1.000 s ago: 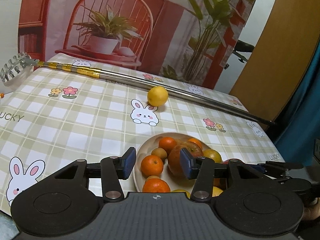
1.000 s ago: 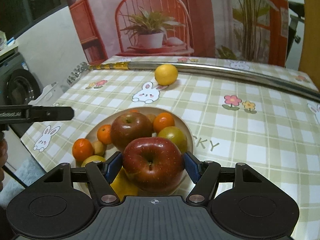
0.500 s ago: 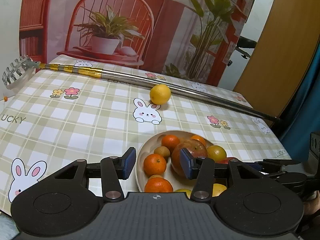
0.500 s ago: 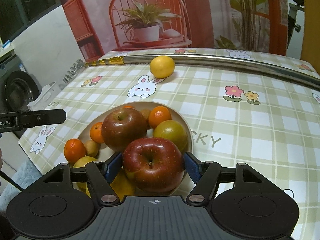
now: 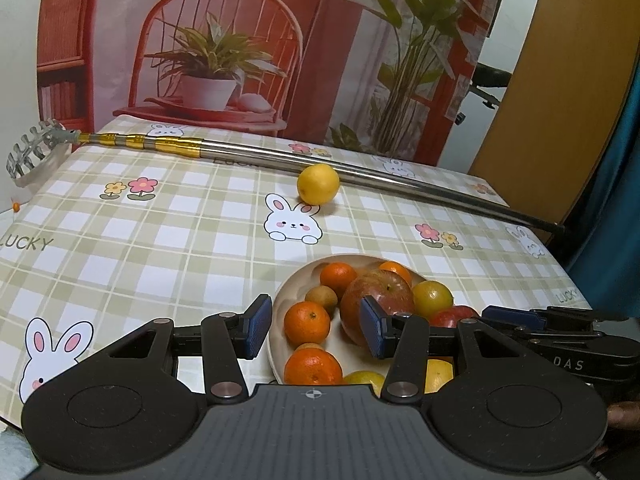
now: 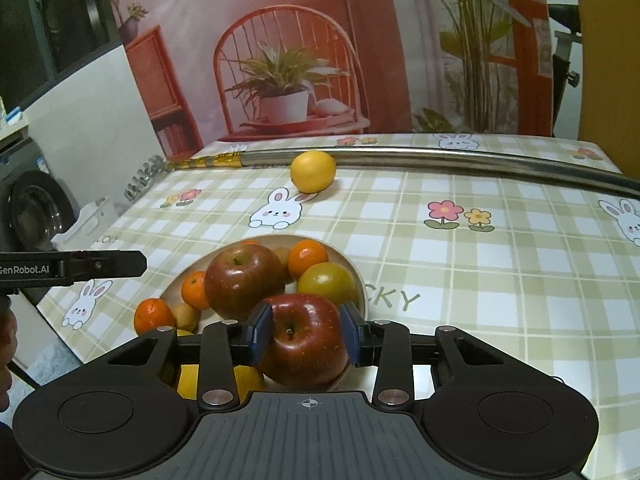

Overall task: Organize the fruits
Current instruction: 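Lower the red apple onto the plate and open the right tool, then grasp the yellow lemon on the cloth with the right tool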

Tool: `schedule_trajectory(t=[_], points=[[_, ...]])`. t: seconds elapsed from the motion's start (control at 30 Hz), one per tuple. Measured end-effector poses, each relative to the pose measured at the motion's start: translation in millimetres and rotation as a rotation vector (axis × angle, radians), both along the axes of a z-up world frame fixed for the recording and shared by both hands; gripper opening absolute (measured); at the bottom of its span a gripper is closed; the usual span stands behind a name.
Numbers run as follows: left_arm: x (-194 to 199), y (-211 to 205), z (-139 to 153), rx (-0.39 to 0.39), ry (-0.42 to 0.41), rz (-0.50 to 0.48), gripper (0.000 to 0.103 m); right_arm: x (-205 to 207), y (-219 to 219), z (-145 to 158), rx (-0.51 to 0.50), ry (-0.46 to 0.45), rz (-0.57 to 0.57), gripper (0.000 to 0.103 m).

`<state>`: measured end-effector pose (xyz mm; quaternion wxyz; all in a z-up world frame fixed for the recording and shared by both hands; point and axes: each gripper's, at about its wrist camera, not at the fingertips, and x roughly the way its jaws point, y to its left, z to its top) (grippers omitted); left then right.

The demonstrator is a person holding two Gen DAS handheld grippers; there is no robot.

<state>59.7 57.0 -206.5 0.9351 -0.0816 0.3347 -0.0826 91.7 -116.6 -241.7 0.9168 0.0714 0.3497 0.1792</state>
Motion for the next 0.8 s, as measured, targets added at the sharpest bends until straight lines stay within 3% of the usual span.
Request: schedule_trajectory(t=[0.53,0.8], points=[[1.0,-5.4,-1.8,0.023,0.012,-0.008,0.051,0.2,-2.7,-2.2,0.019,-0.009,0.005,0.035],[3.8,-0.3,2.3,0.063,-0.013,0.018,0.056,6.0,-17.2,10.3,0.065,-0.031,-0.036,0.038]])
